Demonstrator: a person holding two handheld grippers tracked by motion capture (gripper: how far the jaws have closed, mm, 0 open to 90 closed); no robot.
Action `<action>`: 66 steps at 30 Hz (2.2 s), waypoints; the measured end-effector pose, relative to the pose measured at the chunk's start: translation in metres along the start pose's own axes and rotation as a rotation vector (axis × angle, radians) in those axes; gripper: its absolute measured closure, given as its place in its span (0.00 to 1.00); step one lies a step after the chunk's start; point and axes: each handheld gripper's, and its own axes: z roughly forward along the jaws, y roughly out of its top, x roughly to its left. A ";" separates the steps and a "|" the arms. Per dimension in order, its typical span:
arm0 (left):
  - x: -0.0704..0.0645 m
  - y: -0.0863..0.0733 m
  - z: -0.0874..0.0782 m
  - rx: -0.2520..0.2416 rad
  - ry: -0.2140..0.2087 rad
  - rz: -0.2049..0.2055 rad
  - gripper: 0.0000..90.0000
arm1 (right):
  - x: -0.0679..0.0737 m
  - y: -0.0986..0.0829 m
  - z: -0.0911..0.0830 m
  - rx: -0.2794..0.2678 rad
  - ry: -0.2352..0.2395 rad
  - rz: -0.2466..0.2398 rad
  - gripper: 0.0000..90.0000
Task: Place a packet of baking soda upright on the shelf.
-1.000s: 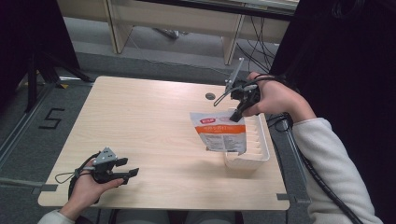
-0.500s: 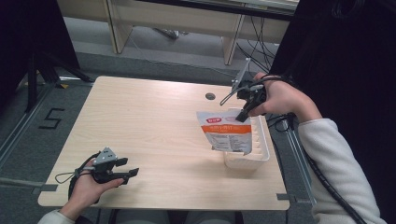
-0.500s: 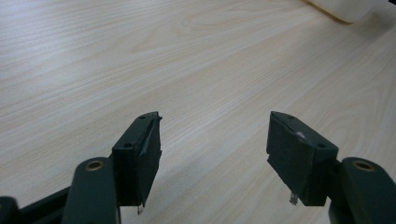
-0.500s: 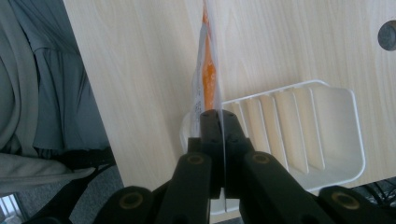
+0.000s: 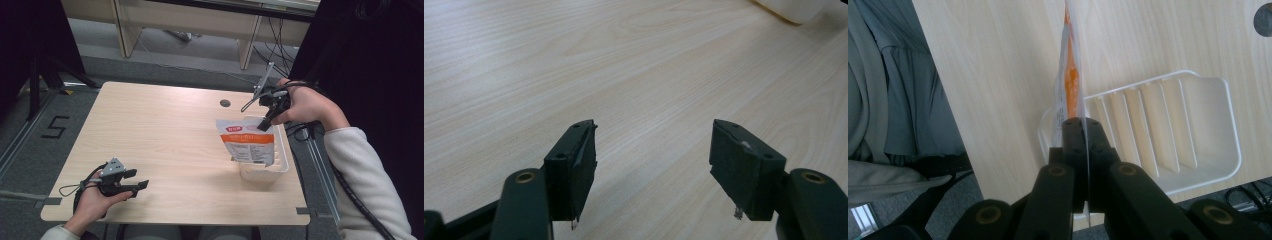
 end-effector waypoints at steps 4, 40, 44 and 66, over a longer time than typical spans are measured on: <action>0.000 0.000 0.000 0.002 0.000 0.000 0.38 | -0.001 -0.002 -0.002 0.005 -0.009 0.009 1.00; 0.000 0.000 0.000 0.004 0.000 -0.006 0.38 | -0.009 -0.022 -0.005 0.021 0.000 0.012 1.00; 0.000 0.000 0.000 0.001 -0.001 -0.009 0.38 | -0.009 -0.024 -0.005 0.028 0.001 0.020 1.00; -0.001 0.000 0.000 0.004 0.001 -0.006 0.38 | -0.013 -0.025 0.002 0.061 -0.017 0.012 1.00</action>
